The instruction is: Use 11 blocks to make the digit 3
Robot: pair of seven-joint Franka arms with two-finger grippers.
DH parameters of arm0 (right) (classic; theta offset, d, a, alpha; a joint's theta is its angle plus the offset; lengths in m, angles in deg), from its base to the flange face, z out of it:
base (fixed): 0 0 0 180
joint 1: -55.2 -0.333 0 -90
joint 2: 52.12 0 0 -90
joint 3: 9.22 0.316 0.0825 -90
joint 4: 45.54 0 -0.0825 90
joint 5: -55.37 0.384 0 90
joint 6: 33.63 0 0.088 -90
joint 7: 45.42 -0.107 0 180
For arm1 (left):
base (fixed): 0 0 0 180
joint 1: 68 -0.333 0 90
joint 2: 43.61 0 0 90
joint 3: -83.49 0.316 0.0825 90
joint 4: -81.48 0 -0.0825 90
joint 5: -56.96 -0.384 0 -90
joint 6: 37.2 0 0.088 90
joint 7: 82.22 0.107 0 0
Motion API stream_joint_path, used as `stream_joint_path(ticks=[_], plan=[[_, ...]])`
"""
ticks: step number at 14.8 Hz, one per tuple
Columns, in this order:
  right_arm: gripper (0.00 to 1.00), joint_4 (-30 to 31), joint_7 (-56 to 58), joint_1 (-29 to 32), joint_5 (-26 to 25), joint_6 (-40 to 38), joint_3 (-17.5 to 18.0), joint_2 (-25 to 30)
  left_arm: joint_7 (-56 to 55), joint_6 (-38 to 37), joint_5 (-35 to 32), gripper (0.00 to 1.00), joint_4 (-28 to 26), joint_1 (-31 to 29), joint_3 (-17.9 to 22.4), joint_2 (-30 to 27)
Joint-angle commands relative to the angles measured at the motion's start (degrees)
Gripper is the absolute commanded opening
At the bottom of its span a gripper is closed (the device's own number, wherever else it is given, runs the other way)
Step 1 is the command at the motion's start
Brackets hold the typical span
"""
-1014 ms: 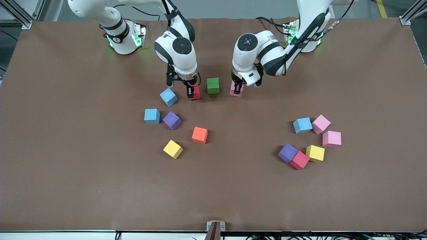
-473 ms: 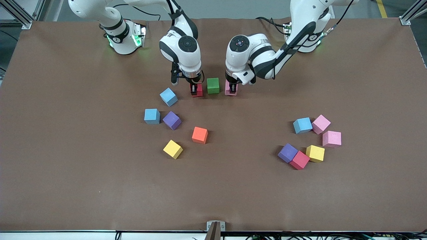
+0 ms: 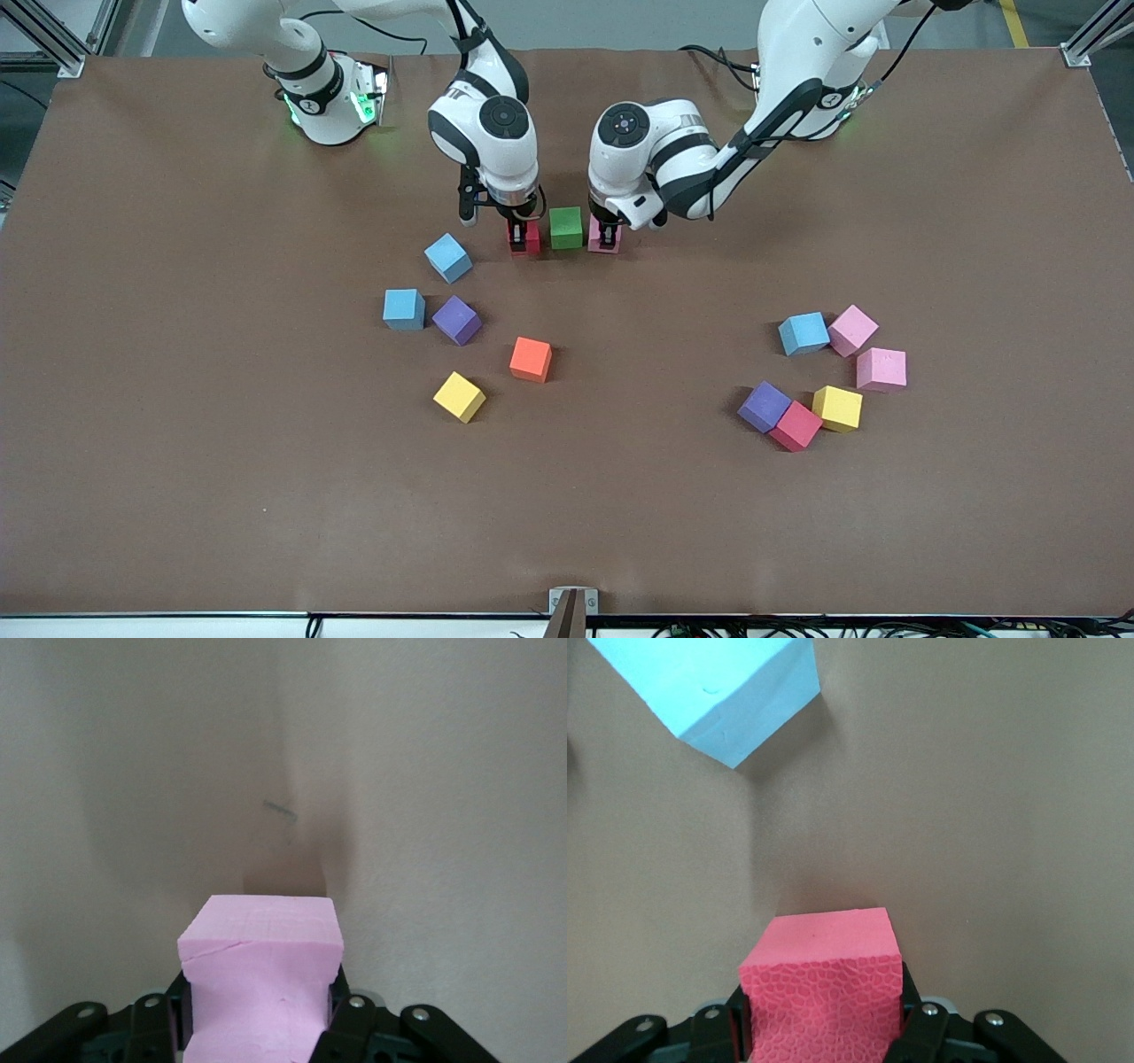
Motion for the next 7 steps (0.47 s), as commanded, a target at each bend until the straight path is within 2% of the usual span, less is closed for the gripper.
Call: stream_joint_path(ticks=[1, 7], plan=[[0.00, 0.46, -1.65, -1.36, -0.24, 1.26, -0.33, 0.18, -8.76, -0.45, -2.74, 0.49, 1.30, 3.18, 1.99, 0.72], [0.00, -0.07, -2.88, -2.41, -0.24, 1.79, -0.33, -0.43, -10.25, -0.45, -2.74, 0.49, 2.97, 4.60, 3.14, 1.86]])
